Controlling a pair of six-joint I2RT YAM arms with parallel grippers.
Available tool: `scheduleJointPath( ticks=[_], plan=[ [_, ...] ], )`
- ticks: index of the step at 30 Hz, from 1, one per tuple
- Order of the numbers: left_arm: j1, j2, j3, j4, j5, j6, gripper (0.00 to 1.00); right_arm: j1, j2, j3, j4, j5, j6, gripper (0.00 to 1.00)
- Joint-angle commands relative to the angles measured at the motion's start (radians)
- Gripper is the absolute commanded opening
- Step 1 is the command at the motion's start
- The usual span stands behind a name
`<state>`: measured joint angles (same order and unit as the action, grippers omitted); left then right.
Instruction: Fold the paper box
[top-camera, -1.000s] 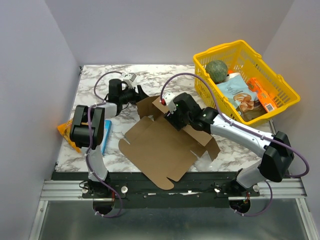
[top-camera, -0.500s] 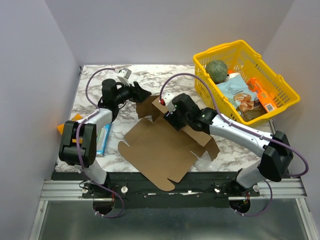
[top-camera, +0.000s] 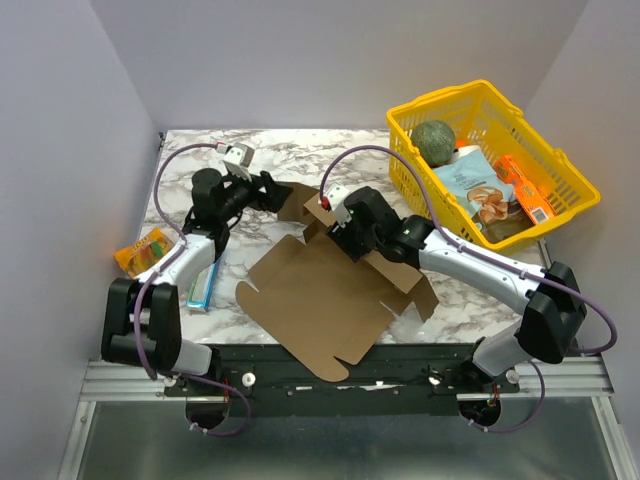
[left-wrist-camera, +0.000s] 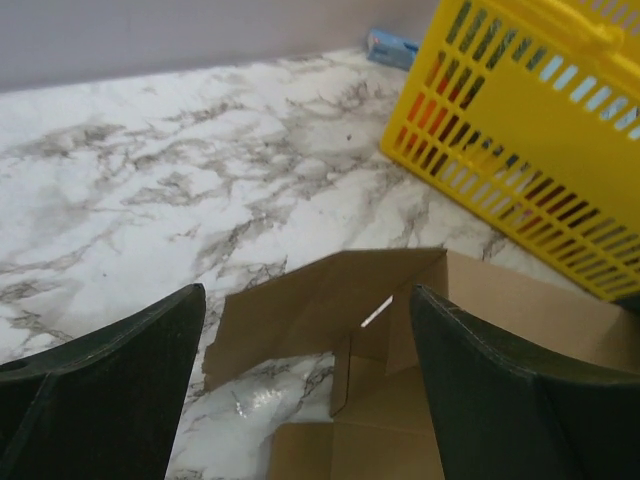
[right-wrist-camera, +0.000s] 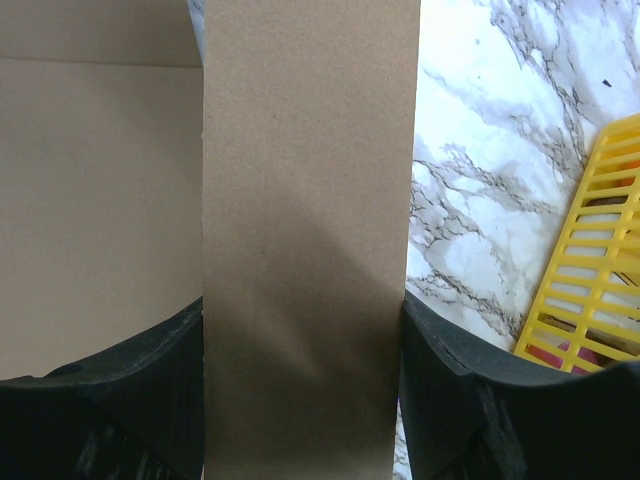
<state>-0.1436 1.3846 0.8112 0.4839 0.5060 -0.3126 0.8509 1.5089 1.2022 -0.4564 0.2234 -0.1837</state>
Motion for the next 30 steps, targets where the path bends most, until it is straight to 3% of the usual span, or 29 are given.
scheduleJointPath(
  ticks=[1,11,15,20,23,30],
  plan=[
    [0.013,0.074,-0.024,-0.008,0.172,0.113,0.91,0.004,-0.004,-0.027,-0.022,-0.004,0.026,0.61],
    [0.033,0.143,-0.017,-0.050,0.103,0.191,0.92,0.002,-0.015,-0.027,-0.024,-0.012,0.016,0.61],
    [0.035,0.191,-0.012,0.028,0.158,0.169,0.92,0.002,-0.004,-0.027,-0.024,-0.021,0.015,0.61],
    [0.035,0.257,0.058,0.011,0.215,0.179,0.88,0.002,0.005,-0.020,-0.025,-0.025,0.016,0.61],
    [0.035,0.275,0.075,0.018,0.244,0.178,0.80,0.002,0.004,-0.015,-0.028,-0.024,0.015,0.61],
    [0.035,0.278,0.075,0.035,0.261,0.182,0.43,0.002,0.005,-0.010,-0.034,-0.018,0.012,0.61]
  ],
)
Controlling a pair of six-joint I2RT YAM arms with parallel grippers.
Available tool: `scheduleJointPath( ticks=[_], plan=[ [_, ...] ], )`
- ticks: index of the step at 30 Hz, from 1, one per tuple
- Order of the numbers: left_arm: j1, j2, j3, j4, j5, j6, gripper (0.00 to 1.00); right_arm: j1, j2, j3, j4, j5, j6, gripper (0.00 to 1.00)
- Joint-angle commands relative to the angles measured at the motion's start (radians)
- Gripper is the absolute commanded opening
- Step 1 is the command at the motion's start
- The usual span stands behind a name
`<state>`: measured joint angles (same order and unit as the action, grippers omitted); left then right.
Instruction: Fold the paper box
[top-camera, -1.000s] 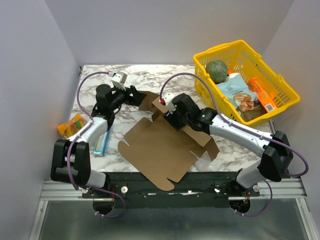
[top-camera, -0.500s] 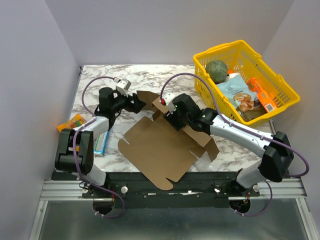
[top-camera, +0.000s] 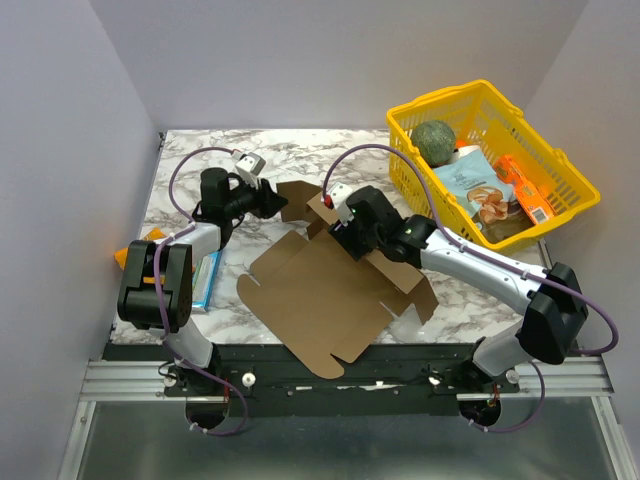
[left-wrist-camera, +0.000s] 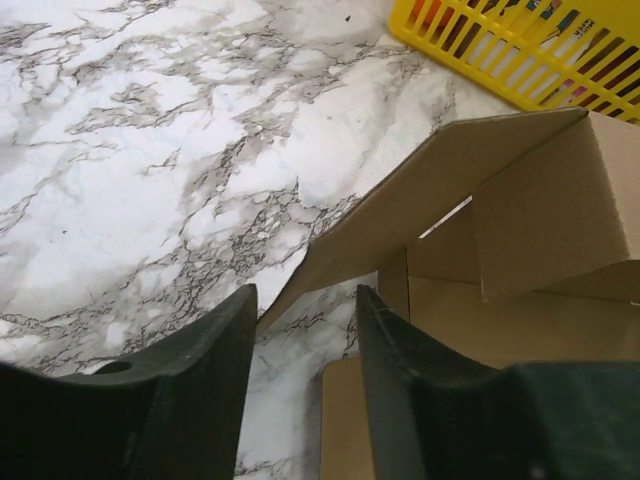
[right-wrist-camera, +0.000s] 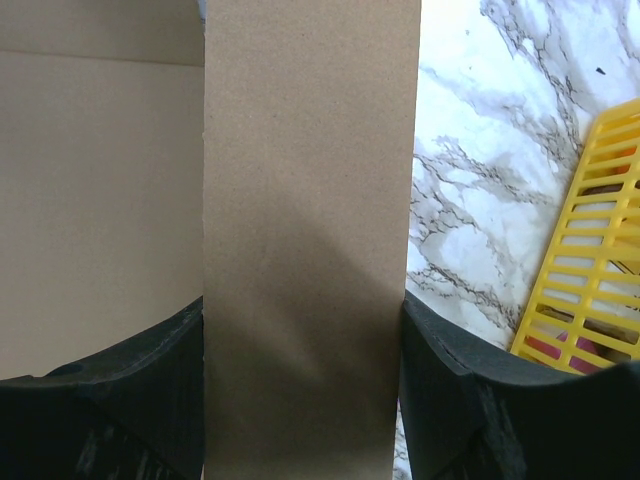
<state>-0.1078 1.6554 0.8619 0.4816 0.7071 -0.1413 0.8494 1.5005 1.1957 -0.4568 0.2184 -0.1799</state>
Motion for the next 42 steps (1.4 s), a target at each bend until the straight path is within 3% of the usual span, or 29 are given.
scheduleJointPath(
  ticks=[1,13,26,42],
  plan=[
    [-0.001,0.010,0.026,0.038,0.074,0.008,0.40,0.004,0.014,-0.004,-0.034,-0.010,0.008,0.61],
    [-0.058,-0.012,0.000,0.058,0.083,-0.032,0.00,0.005,0.032,0.002,-0.036,-0.002,0.000,0.61],
    [-0.142,-0.115,0.135,-0.285,-0.149,-0.041,0.00,0.004,0.041,0.002,-0.037,0.001,-0.001,0.61],
    [-0.148,-0.160,0.189,-0.354,-0.159,-0.135,0.00,0.004,0.047,-0.001,-0.034,0.001,-0.001,0.61]
  ],
)
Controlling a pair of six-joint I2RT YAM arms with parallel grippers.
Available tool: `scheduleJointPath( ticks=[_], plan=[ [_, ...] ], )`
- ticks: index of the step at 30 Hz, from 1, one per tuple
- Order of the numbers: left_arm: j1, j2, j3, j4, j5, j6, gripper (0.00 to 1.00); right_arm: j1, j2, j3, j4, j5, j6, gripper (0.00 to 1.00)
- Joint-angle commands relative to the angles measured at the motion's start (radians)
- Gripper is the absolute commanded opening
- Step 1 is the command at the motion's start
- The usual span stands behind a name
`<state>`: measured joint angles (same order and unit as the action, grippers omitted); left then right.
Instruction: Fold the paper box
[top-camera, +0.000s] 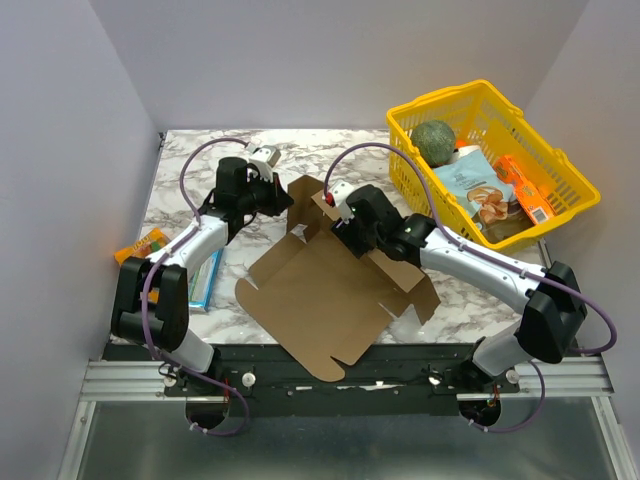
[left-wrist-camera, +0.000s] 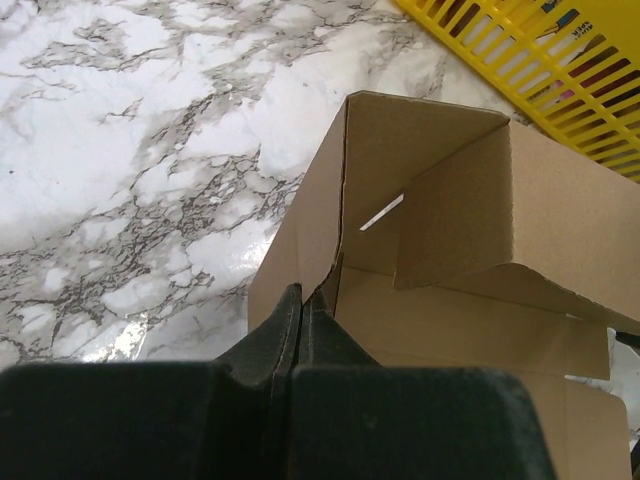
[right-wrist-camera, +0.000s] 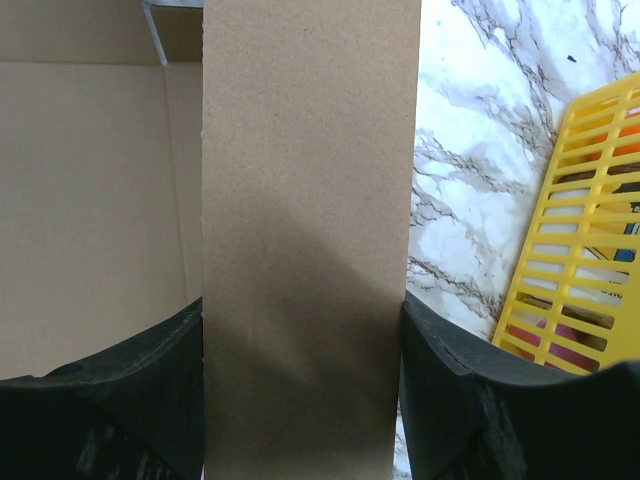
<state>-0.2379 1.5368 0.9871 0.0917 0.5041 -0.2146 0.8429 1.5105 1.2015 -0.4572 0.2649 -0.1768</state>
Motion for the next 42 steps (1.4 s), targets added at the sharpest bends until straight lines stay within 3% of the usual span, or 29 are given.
scheduleJointPath(
  ticks=[1,24,28,33,42],
  plan=[
    [-0.018,-0.037,0.073,0.026,0.042,-0.062,0.00,0.010,0.036,-0.008,-0.034,-0.047,-0.004,0.61],
    [-0.097,0.063,0.225,-0.061,-0.001,-0.049,0.00,0.010,0.034,-0.014,-0.026,-0.055,0.003,0.61],
    [-0.100,-0.012,0.121,-0.049,-0.035,-0.037,0.00,0.012,0.033,-0.017,-0.028,-0.043,0.007,0.61],
    [-0.120,-0.110,-0.115,0.107,-0.026,-0.052,0.00,0.010,0.034,-0.023,-0.018,-0.039,0.010,0.61],
    [-0.248,-0.202,-0.361,0.301,-0.151,0.023,0.00,0.012,0.030,-0.020,-0.014,-0.038,0.007,0.64]
  ],
)
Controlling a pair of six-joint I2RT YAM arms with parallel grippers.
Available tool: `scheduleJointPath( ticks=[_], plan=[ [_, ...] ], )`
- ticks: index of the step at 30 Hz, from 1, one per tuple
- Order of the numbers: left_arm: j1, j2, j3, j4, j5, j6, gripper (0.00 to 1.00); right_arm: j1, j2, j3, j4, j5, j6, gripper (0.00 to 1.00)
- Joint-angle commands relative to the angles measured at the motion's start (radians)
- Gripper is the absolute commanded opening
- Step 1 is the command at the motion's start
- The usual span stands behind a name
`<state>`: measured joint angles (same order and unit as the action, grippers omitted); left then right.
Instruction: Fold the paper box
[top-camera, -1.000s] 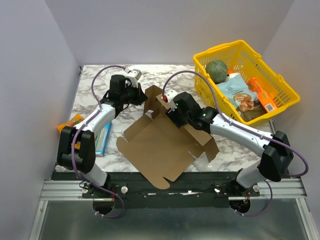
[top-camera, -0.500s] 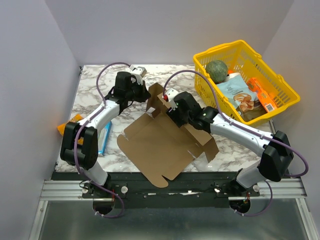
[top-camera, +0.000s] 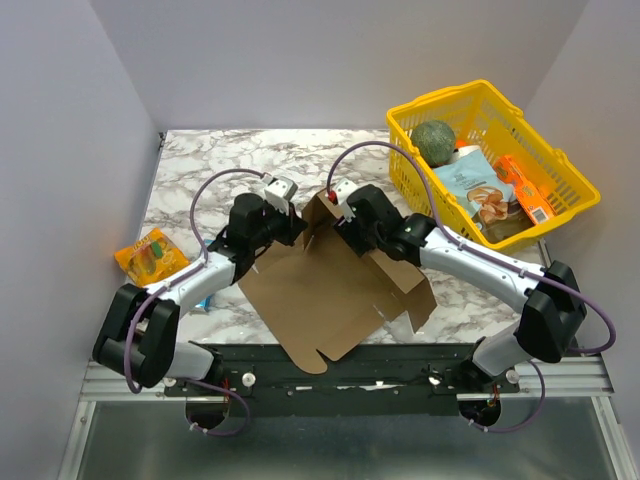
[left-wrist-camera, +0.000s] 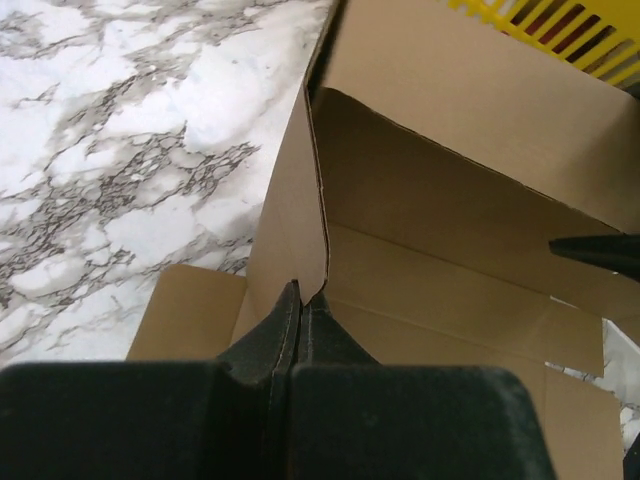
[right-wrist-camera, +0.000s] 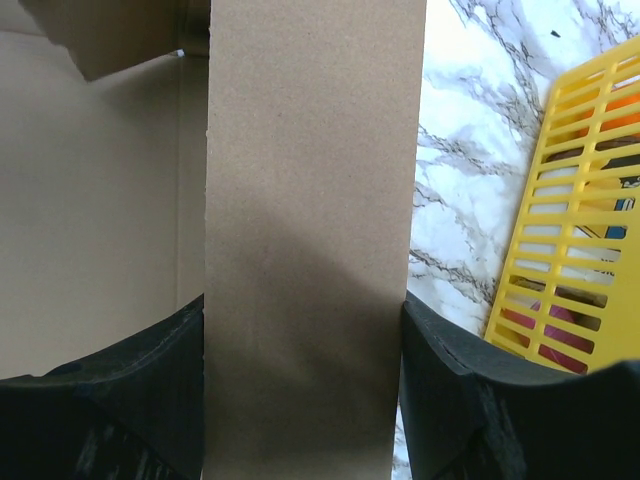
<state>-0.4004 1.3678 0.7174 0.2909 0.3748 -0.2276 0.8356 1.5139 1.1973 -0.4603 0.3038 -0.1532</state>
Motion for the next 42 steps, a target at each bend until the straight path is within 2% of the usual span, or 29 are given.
scheduleJointPath(
  ticks=[1,4,8,13,14,15,17,18,20,21,27,31,36,38,42],
  plan=[
    [-0.097,-0.042,-0.110,0.111,-0.065,0.046,0.00,0.017,0.025,-0.016,-0.009,-0.077,-0.020,0.64],
    [-0.130,-0.088,-0.186,0.161,-0.115,0.076,0.00,0.017,0.019,-0.015,-0.008,-0.078,-0.029,0.65],
    [-0.155,-0.111,-0.269,0.293,-0.090,0.082,0.00,0.017,0.009,-0.019,-0.001,-0.103,-0.049,0.66],
    [-0.155,-0.046,-0.219,0.268,-0.089,0.109,0.01,0.017,0.005,-0.030,0.008,-0.129,-0.055,0.66],
    [-0.153,-0.029,-0.207,0.249,-0.096,0.114,0.05,0.017,0.003,-0.031,0.008,-0.129,-0.054,0.66],
    [-0.150,-0.024,-0.188,0.245,-0.097,0.123,0.16,0.017,0.003,-0.036,0.008,-0.126,-0.054,0.66],
    [-0.138,-0.018,-0.177,0.244,-0.090,0.128,0.24,0.019,-0.004,-0.041,0.008,-0.124,-0.052,0.66],
    [-0.132,-0.019,-0.173,0.246,-0.079,0.134,0.36,0.017,-0.006,-0.047,0.008,-0.124,-0.051,0.66],
    [-0.111,-0.019,-0.170,0.246,-0.067,0.134,0.46,0.017,-0.015,-0.053,0.008,-0.124,-0.051,0.67],
    [-0.100,-0.019,-0.165,0.243,-0.060,0.134,0.55,0.019,-0.017,-0.054,0.008,-0.123,-0.049,0.67],
    [-0.008,-0.093,-0.203,0.263,0.022,0.106,0.82,0.019,-0.020,-0.062,0.009,-0.123,-0.046,0.67],
    [0.064,-0.174,-0.246,0.295,0.099,0.083,0.88,0.017,-0.020,-0.062,0.009,-0.129,-0.046,0.67],
    [0.187,-0.225,-0.300,0.504,0.242,-0.047,0.90,0.019,-0.021,-0.064,0.009,-0.132,-0.048,0.67],
    [0.209,-0.191,-0.277,0.475,0.231,-0.044,0.90,0.017,-0.024,-0.064,0.011,-0.134,-0.048,0.67],
    [0.213,-0.099,-0.205,0.398,0.090,-0.032,0.89,0.017,-0.027,-0.064,0.011,-0.135,-0.046,0.67]
  ],
)
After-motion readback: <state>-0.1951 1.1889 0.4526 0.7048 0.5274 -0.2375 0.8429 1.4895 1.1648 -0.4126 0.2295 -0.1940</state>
